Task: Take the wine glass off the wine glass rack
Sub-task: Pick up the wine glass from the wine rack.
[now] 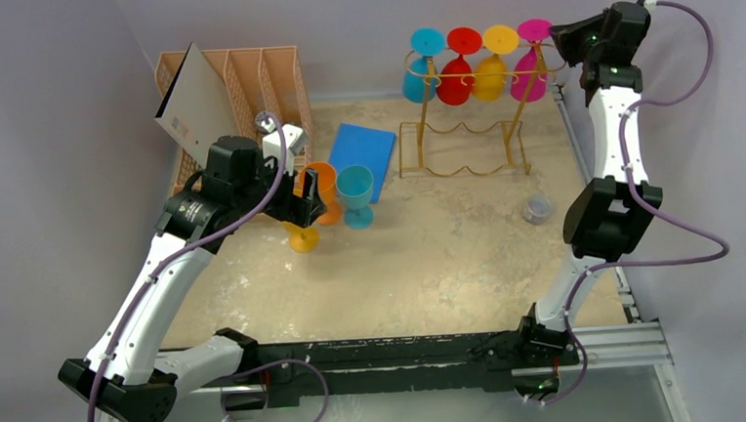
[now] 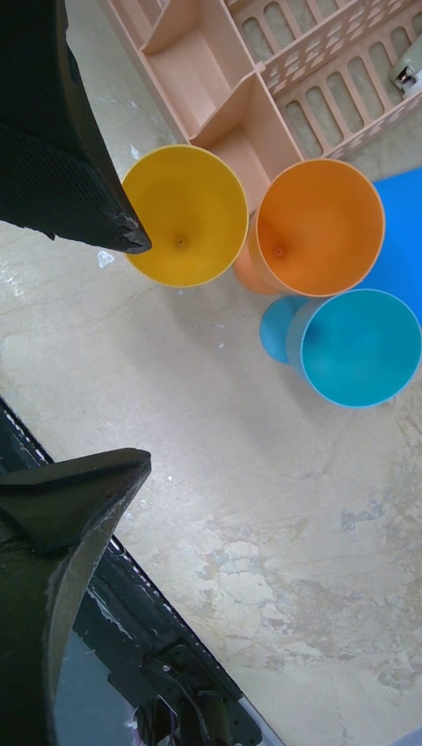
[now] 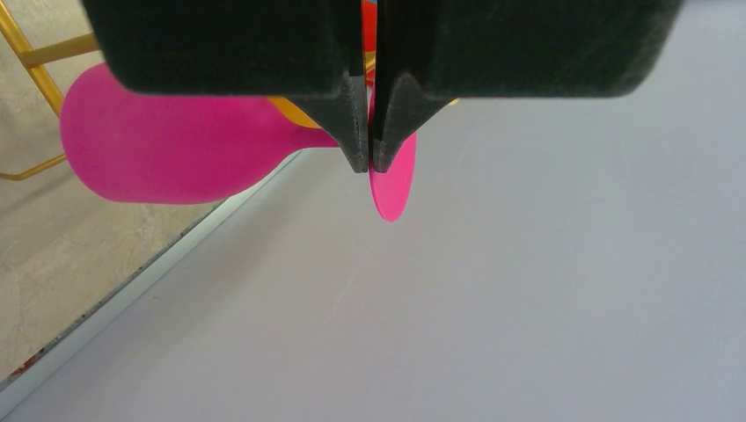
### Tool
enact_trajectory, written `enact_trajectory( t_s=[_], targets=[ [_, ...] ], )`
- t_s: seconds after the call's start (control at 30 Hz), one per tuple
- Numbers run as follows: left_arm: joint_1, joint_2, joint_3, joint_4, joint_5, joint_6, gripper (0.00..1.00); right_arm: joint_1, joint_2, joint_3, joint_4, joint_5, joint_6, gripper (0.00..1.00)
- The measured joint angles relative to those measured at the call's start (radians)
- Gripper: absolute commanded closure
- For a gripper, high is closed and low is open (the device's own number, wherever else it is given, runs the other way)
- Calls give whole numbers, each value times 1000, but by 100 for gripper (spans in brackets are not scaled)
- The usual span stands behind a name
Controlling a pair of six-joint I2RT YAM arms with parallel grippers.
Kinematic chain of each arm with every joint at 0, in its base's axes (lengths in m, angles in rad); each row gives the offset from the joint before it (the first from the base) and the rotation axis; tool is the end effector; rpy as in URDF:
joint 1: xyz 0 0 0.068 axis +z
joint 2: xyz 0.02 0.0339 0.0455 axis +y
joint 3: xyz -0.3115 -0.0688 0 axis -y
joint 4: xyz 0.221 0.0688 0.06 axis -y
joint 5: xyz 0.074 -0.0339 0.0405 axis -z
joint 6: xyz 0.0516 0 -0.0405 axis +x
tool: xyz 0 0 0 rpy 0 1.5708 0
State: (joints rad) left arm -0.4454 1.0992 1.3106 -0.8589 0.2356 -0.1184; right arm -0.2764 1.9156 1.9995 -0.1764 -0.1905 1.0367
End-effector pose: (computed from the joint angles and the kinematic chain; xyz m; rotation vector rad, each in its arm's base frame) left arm 0.1582 -0.0889 0.4211 0.4978 2.2022 -0.5681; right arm 0.4497 -0.1174 0.4735 0.9246 1.4436 0.7292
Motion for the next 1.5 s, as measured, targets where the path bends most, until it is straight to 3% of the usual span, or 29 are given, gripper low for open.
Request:
enact_trajectory(
  t_s=[1.5],
  targets=[
    [0, 16, 0, 0, 9, -2, 20, -2, 42, 20, 56, 25, 153, 100]
  ],
)
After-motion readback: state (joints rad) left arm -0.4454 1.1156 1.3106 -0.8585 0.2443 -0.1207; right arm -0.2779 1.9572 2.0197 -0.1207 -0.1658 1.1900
